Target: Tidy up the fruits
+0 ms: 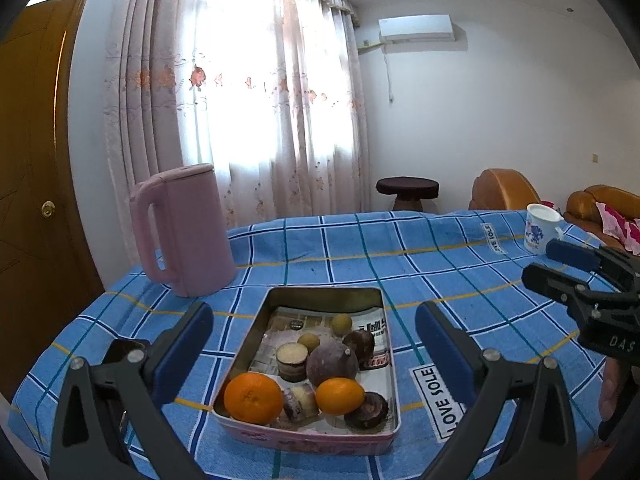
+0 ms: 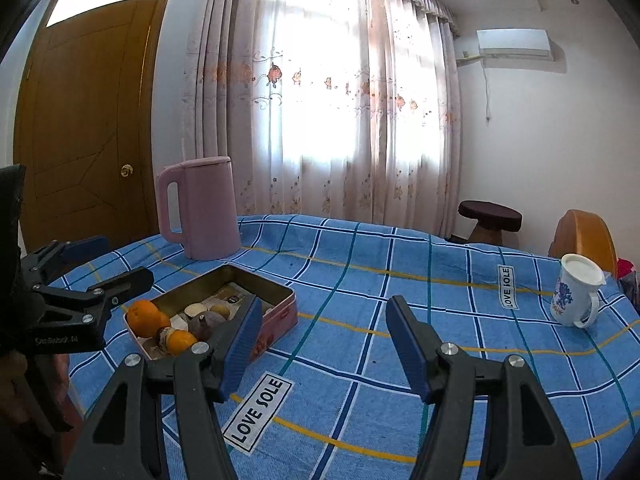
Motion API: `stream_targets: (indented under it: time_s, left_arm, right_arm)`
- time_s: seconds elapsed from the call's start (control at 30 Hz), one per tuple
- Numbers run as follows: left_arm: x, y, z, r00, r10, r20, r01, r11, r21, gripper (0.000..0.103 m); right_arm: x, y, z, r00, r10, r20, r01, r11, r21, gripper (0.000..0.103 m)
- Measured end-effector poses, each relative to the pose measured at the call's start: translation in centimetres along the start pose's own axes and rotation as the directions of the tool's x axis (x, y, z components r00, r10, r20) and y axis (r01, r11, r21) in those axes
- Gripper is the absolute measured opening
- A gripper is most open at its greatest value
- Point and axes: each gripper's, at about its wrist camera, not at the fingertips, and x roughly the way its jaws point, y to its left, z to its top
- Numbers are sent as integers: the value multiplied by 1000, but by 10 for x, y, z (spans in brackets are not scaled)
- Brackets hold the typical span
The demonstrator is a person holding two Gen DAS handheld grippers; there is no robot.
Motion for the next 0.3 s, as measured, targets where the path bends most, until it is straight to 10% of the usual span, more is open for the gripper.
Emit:
stream_targets:
  time_s: [0.3]
  left_arm:
    - [4,-5,-4,1000,-16,-20,16,1000,7,103]
  right_arm:
    - [6,-5,-7,1000,-2,-29,2,1000,6,66]
